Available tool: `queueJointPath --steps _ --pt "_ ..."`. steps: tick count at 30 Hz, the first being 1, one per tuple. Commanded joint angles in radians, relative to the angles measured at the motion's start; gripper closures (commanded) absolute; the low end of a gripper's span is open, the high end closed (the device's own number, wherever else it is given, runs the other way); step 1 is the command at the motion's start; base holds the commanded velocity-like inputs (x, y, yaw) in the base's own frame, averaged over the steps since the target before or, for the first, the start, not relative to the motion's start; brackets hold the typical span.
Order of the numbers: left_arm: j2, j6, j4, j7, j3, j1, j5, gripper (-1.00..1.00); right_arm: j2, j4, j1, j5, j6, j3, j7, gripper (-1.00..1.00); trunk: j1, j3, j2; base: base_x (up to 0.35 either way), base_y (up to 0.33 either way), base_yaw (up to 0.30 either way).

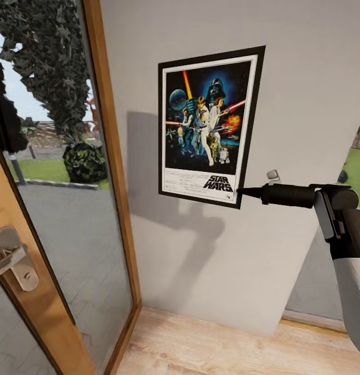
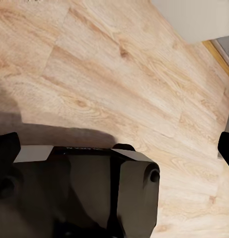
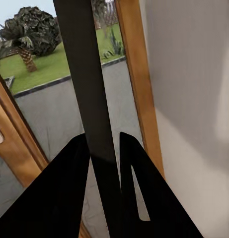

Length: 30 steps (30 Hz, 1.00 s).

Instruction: Pick up the poster from the kitchen countertop and hang it on one of the wall nails in the kitchen.

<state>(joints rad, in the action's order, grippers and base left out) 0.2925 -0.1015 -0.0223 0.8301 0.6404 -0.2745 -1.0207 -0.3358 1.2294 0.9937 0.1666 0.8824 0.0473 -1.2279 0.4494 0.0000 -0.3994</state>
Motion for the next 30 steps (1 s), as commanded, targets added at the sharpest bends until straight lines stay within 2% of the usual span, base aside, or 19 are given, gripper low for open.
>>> queueJointPath --steps 1,30 --pt "0.000 -0.010 -0.001 0.003 0.005 0.000 -0.011 -1.00 0.000 -0.003 0.000 0.004 0.006 0.000 -0.002 1.00 0.001 0.000 -0.001 0.256 -0.001 0.000" --pt "0.000 -0.010 -0.001 0.003 0.005 0.000 -0.012 -1.00 0.000 -0.005 0.000 0.004 0.001 -0.001 -0.002 1.00 0.001 0.000 -0.001 0.124 0.000 0.000"
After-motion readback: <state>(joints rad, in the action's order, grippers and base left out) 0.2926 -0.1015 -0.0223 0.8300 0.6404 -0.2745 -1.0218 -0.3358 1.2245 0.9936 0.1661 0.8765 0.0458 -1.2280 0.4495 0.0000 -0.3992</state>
